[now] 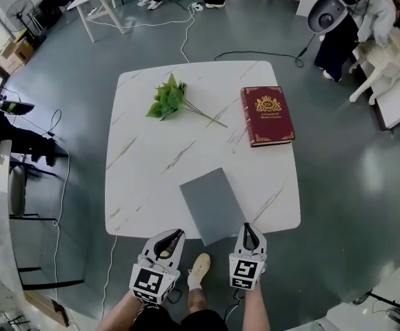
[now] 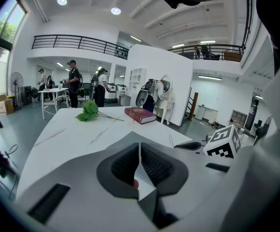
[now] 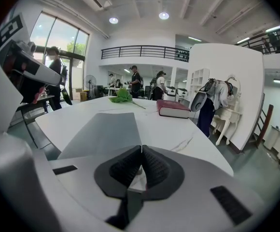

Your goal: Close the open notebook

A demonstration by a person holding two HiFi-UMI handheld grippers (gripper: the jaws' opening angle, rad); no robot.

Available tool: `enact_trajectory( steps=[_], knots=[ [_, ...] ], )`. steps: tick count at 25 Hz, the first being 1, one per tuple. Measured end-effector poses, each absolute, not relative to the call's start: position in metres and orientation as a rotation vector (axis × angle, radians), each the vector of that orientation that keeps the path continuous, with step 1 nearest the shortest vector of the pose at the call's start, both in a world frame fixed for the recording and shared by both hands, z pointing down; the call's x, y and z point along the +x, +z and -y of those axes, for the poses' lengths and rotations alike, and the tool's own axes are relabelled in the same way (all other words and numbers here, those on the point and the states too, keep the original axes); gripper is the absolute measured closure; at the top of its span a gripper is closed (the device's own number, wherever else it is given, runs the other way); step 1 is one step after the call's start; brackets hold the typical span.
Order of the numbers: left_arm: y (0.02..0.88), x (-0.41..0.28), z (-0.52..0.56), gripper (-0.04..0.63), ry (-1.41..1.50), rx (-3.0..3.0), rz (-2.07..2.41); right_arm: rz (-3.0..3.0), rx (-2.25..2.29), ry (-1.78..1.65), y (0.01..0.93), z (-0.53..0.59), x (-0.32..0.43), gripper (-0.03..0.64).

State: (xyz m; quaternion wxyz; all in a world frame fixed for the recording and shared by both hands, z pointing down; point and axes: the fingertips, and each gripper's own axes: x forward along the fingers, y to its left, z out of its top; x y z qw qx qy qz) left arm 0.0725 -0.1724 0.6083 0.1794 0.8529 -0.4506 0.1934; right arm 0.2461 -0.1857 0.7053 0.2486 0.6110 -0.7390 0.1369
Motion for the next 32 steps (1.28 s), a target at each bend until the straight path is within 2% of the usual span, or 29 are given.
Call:
enact_trajectory(
  steps=[14,16,18,19,22,32],
  knots=[
    [0.62,0.074,0.167,0.561,0.552,2.392,1.273,2.013,1.69,0.363,0.715,0.187,0.249,0.584],
    [0.617,0.073,0.165,0.561,0.552,2.394,1.278,2.018,1.704,0.373,0.713,0.184,0.249,0.553],
    [0.612,0.071,0.164,0.561,0.548,2.399,1.283,2.04,1.699,0.413,0.71,0.181,0.247,0.437],
    [0.61,0.071,0.164,0.561,0.545,2.403,1.285,2.047,1.695,0.429,0.71,0.18,0.245,0.417],
    [0.604,0.071,0.16,0.561,0.536,2.414,1.288,2.049,1.692,0.435,0.707,0.176,0.244,0.397],
    [0.569,0.072,0.147,0.561,0.498,2.464,1.308,2.076,1.708,0.385,0.667,0.164,0.241,0.397]
  ],
)
